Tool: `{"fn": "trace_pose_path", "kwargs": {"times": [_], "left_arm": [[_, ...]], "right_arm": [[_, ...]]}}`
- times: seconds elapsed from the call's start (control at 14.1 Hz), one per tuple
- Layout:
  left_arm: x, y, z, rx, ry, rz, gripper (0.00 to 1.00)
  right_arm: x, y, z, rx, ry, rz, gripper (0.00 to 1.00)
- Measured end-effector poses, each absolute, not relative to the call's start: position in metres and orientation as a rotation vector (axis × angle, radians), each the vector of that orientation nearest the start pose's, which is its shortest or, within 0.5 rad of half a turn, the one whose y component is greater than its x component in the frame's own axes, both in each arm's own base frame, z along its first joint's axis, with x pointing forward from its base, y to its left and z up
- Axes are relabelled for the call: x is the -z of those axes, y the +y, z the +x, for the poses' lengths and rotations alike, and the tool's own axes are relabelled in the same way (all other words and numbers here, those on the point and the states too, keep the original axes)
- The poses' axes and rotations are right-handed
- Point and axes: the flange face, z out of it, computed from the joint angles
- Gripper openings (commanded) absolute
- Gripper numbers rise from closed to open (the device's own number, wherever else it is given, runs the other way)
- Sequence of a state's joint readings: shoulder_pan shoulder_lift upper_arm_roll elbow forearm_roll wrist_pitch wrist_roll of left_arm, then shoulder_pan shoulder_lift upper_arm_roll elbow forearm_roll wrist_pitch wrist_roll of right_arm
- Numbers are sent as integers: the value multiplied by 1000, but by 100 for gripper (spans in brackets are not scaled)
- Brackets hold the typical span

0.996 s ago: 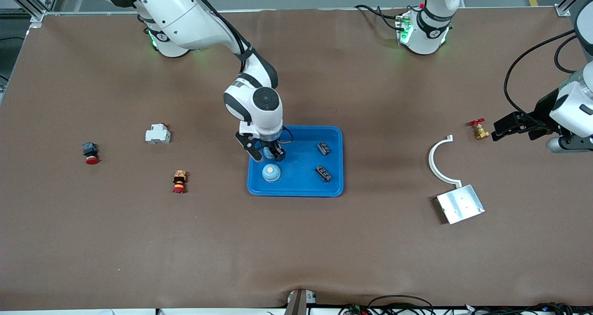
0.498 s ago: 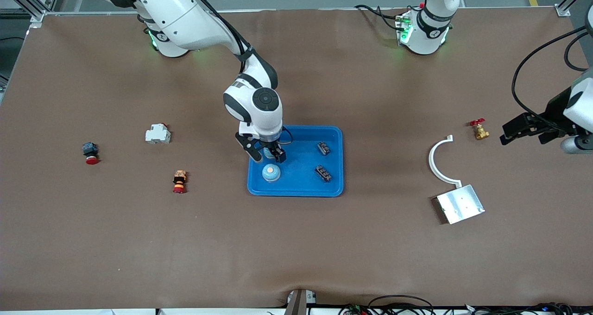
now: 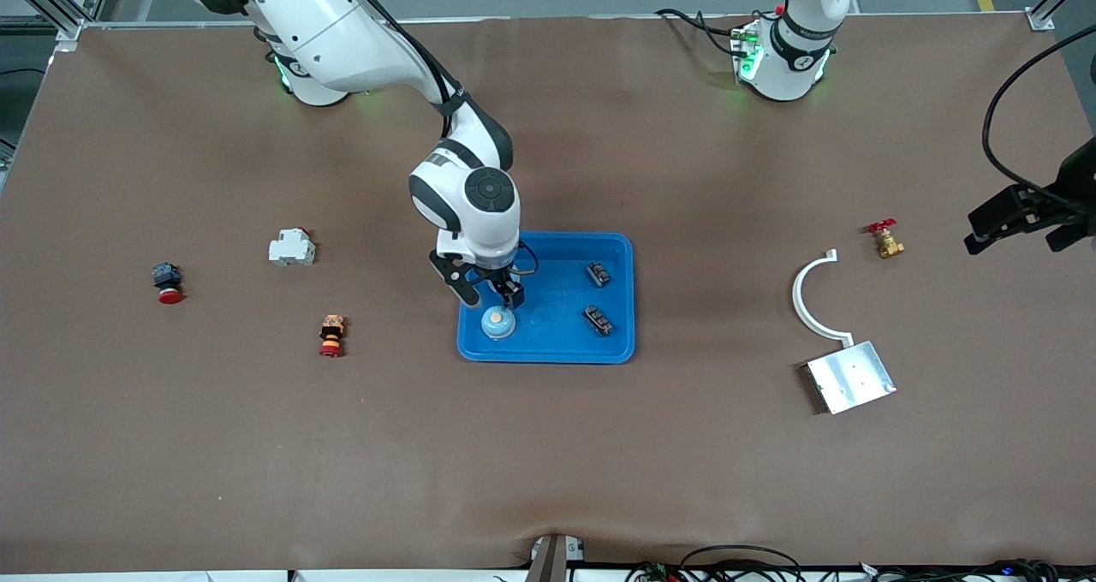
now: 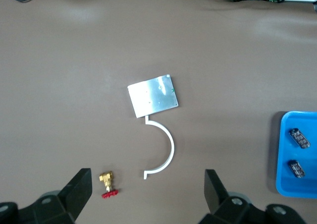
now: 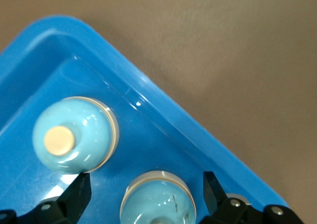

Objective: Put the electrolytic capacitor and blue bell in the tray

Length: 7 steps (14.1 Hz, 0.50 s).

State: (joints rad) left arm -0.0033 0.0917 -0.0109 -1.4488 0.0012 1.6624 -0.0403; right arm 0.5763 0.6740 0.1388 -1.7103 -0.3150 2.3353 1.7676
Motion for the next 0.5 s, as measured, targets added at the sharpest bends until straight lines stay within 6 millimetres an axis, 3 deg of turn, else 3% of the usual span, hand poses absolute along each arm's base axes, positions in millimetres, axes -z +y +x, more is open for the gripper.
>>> {"fn": "trace_pose_path", "kwargs": {"times": [0.28,0.5], "left_arm": [[-648,-9,568,50,-41,-3161,100],[-642,-6,547,20,-51,-3160,100]], "right_arm": [[-228,417,532,170,1287,-2974,100],[-276,388,555,48,1202,-3046,100]]}}
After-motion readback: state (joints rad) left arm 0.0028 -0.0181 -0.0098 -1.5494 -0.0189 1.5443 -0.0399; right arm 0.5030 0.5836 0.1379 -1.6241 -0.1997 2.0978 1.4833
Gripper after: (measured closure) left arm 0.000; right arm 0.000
